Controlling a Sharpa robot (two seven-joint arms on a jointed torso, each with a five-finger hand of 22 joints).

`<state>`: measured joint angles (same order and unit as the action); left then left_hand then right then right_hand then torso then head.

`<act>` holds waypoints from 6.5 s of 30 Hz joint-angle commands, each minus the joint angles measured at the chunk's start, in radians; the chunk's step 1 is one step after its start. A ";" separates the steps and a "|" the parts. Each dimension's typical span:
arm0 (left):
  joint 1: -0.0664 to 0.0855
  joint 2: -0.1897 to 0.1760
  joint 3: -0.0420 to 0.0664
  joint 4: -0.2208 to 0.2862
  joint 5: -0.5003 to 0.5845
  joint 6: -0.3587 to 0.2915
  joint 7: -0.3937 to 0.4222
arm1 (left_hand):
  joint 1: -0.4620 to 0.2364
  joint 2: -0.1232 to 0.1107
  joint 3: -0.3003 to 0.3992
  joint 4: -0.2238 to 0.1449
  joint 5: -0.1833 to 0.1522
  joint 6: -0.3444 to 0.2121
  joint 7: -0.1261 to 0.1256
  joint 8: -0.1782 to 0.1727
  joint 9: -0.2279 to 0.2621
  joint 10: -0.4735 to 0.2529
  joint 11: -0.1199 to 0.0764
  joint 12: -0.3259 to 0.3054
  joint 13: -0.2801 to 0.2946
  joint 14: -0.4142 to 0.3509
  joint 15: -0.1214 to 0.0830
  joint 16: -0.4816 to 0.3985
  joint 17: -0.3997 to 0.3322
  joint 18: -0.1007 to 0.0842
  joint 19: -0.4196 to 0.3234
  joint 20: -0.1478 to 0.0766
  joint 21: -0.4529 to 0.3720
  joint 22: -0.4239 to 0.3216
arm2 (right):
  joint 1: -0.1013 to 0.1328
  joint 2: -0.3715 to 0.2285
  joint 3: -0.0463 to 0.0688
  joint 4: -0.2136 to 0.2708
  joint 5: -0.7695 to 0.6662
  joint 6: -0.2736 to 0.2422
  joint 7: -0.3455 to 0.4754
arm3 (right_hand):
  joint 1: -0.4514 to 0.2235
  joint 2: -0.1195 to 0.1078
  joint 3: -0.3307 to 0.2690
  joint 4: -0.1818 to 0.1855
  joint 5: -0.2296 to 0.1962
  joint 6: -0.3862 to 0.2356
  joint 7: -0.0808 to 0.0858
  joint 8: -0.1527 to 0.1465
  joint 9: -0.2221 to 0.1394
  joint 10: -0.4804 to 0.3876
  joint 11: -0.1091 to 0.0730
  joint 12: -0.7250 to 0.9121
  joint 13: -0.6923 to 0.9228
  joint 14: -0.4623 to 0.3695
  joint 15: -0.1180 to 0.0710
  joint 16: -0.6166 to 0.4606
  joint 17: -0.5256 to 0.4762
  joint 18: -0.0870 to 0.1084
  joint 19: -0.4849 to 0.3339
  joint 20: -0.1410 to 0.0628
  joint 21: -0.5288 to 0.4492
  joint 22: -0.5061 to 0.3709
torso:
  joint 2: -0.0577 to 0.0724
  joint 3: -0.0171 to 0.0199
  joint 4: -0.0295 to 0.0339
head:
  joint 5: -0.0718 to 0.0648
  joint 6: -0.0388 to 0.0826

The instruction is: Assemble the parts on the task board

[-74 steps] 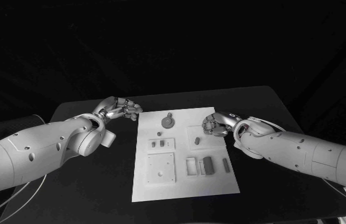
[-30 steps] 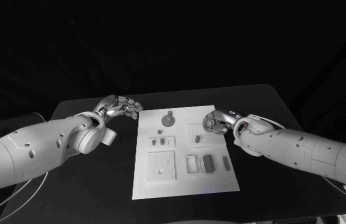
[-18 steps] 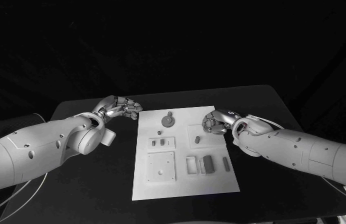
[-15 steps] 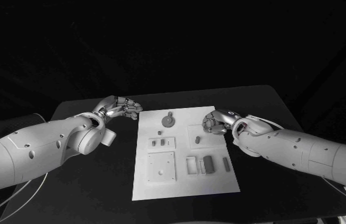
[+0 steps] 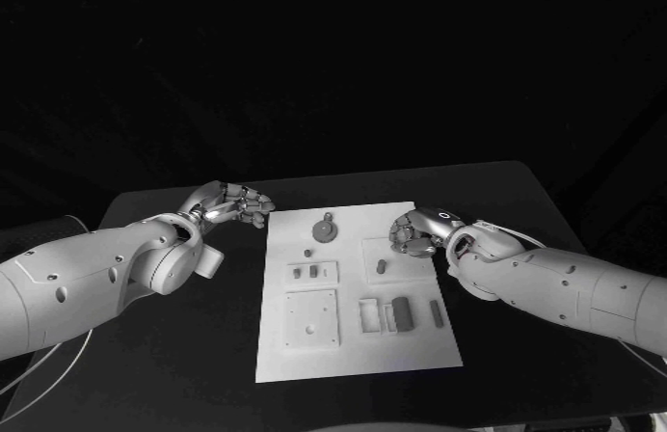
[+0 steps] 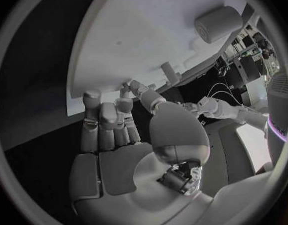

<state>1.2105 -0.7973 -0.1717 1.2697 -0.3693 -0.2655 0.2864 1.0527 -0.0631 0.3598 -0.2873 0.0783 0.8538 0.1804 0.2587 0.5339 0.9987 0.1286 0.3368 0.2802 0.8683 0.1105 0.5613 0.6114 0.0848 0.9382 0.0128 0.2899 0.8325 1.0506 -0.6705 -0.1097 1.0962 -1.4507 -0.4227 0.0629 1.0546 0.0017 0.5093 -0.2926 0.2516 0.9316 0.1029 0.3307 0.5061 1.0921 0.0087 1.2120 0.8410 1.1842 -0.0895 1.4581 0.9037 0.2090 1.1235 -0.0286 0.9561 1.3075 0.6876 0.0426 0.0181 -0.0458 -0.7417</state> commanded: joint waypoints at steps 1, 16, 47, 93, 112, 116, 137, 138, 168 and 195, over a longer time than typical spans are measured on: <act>0.001 0.001 0.001 0.001 -0.003 0.000 0.011 | 0.002 0.012 -0.004 -0.001 -0.005 -0.002 0.001 -0.006 -0.002 0.004 0.004 -0.004 -0.001 0.005 0.002 -0.004 0.001 0.011 0.005 0.000 -0.007 -0.001 | -0.010 -0.003 -0.007 -0.005 -0.027 0.027 -0.016 | 0.009 -0.001 0.001 -0.001 -0.003 0.016 0.013 -0.004 -0.002 0.005 -0.004 -0.006 0.001 0.001 -0.007 -0.003 0.001 0.053 0.002 -0.006 0.003 0.017 | 0.000 -0.0005 -0.0011 | -0.001 -0.001; 0.001 0.000 0.001 -0.003 -0.005 0.002 0.010 | 0.006 0.013 -0.003 -0.002 -0.005 -0.003 0.001 -0.006 -0.002 0.005 0.004 -0.005 -0.001 0.005 0.002 -0.005 0.003 0.011 0.005 0.000 -0.007 -0.002 | -0.011 -0.010 -0.007 0.001 -0.017 0.019 -0.017 | 0.022 -0.060 -0.011 0.000 -0.007 -0.047 0.034 -0.043 -0.019 -0.014 0.015 -0.017 0.005 -0.009 0.007 -0.010 0.001 0.053 0.000 -0.004 -0.002 0.013 | 0.000 -0.0008 -0.0009 | -0.003 -0.004; 0.001 -0.001 0.001 -0.006 -0.005 0.003 0.010 | 0.009 0.015 -0.003 -0.001 -0.005 -0.005 0.002 -0.008 -0.003 0.005 0.004 -0.005 -0.002 0.006 0.002 -0.006 0.004 0.011 0.006 0.000 -0.008 -0.002 | -0.013 -0.021 -0.007 0.014 -0.020 0.031 -0.007 | 0.052 0.000 0.002 -0.001 -0.002 0.033 0.012 0.000 -0.001 -0.010 -0.005 -0.016 0.013 -0.011 -0.007 -0.008 0.007 0.053 -0.004 0.000 -0.001 0.017 | 0.000 -0.0012 -0.0005 | -0.006 -0.007; 0.001 -0.006 0.001 -0.011 -0.005 -0.002 0.007 | 0.013 0.017 -0.003 -0.001 -0.005 -0.004 0.002 -0.008 -0.003 0.007 0.003 -0.006 -0.002 0.007 0.001 -0.008 0.007 0.011 0.007 0.000 -0.009 -0.003 | -0.014 -0.022 -0.006 0.023 -0.017 -0.006 -0.002 | 0.000 0.038 0.019 0.003 -0.025 0.080 -0.008 0.017 0.011 0.012 -0.025 -0.027 0.014 0.003 -0.022 -0.006 0.007 0.053 0.005 -0.002 0.003 0.015 | 0.000 -0.0007 -0.0007 | -0.006 -0.006; 0.001 -0.007 0.001 -0.019 -0.005 0.002 0.006 | 0.015 0.016 -0.003 -0.001 -0.005 -0.005 0.002 -0.008 -0.003 0.007 0.003 -0.007 -0.003 0.007 0.001 -0.009 0.008 0.011 0.007 0.000 -0.009 -0.003 | -0.014 -0.034 -0.004 0.042 0.008 -0.030 0.007 | -0.002 0.041 0.023 0.002 -0.025 0.082 -0.009 0.017 0.011 0.016 -0.026 -0.028 0.015 0.006 -0.023 -0.006 0.007 0.053 0.007 -0.004 0.004 0.015 | 0.000 -0.0005 -0.0008 | -0.006 -0.005; 0.001 -0.007 0.001 -0.020 -0.005 0.001 0.005 | 0.015 0.016 -0.003 -0.001 -0.005 -0.005 0.002 -0.009 -0.003 0.007 0.003 -0.007 -0.003 0.007 0.001 -0.009 0.008 0.011 0.007 0.000 -0.009 -0.003 | -0.014 -0.035 -0.003 0.043 0.008 -0.040 -0.001 | -0.002 0.041 0.024 0.002 -0.025 0.083 -0.009 0.017 0.011 0.016 -0.026 -0.029 0.015 0.006 -0.023 -0.006 0.007 0.053 0.008 -0.004 0.004 0.015 | 0.000 -0.0006 -0.0009 | -0.006 -0.004; 0.001 -0.009 0.001 -0.023 -0.005 0.004 0.001 | 0.016 0.015 -0.004 0.000 -0.004 -0.006 0.003 -0.010 -0.004 0.007 0.004 -0.008 -0.003 0.007 0.002 -0.011 0.009 0.010 0.007 0.000 -0.010 -0.003 | -0.012 -0.059 0.013 0.074 0.090 -0.001 0.000 | -0.004 0.043 0.026 0.003 -0.025 0.084 -0.010 0.016 0.011 0.019 -0.027 -0.029 0.015 0.008 -0.024 -0.006 0.006 0.053 0.009 -0.005 0.005 0.015 | 0.000 -0.0007 -0.0004 | -0.010 -0.002; 0.001 -0.009 0.001 -0.023 -0.005 0.004 0.001 | 0.016 0.015 -0.004 0.000 -0.004 -0.006 0.003 -0.010 -0.004 0.007 0.004 -0.008 -0.003 0.007 0.002 -0.011 0.009 0.010 0.007 0.000 -0.010 -0.003 | -0.011 -0.061 0.014 0.076 0.095 0.004 0.000 | -0.005 0.043 0.026 0.003 -0.025 0.084 -0.010 0.016 0.011 0.019 -0.027 -0.030 0.015 0.008 -0.024 -0.006 0.006 0.053 0.009 -0.005 0.005 0.015 | 0.000 -0.0007 -0.0004 | -0.010 -0.002; 0.001 -0.011 0.001 -0.024 -0.005 0.002 -0.001 | 0.017 0.014 -0.005 -0.001 -0.004 -0.007 0.003 -0.010 -0.004 0.007 0.004 -0.010 -0.004 0.007 0.002 -0.013 0.010 0.010 0.007 0.000 -0.012 -0.004 | 0.027 -0.110 0.024 0.157 0.108 0.010 0.027 | -0.006 0.044 0.029 0.001 -0.024 0.085 -0.011 0.016 0.011 0.020 -0.027 -0.031 0.015 0.009 -0.024 -0.007 0.006 0.053 0.009 -0.006 0.005 0.015 | -0.001 -0.0019 -0.0018 | -0.011 -0.005; 0.001 -0.008 0.001 -0.027 -0.005 -0.005 0.000 | 0.019 0.012 -0.005 -0.001 -0.004 -0.006 0.003 -0.010 -0.004 0.007 0.004 -0.010 -0.004 0.007 0.002 -0.014 0.012 0.010 0.007 0.000 -0.012 -0.004 | 0.063 -0.065 0.028 0.324 0.112 0.059 0.025 | -0.007 0.043 0.031 0.002 -0.025 0.087 -0.011 0.016 0.011 0.023 -0.028 -0.031 0.016 0.011 -0.025 -0.007 0.006 0.053 0.010 -0.007 0.006 0.015 | -0.001 -0.0018 -0.0010 | 0.018 0.008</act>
<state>1.2107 -0.8084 -0.1719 1.2421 -0.3719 -0.2672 0.2799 1.0646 -0.0513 0.3598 -0.2873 0.0783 0.8502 0.1839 0.2549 0.5311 1.0022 0.1321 0.3327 0.2776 0.8683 0.1105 0.5531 0.6216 0.0785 0.9382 0.0128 0.2822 0.8298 1.1137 -0.7391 -0.0820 1.4152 -1.3368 -0.3980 0.0816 1.0493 0.0382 0.5345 -0.2897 0.2247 0.9677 0.0488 0.3405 0.5156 1.1063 -0.0197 1.1849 0.8555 1.1951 -0.1106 1.4502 0.9090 0.2422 1.1332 -0.0309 0.9561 1.3075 0.6865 0.0399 0.0170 -0.0332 -0.7342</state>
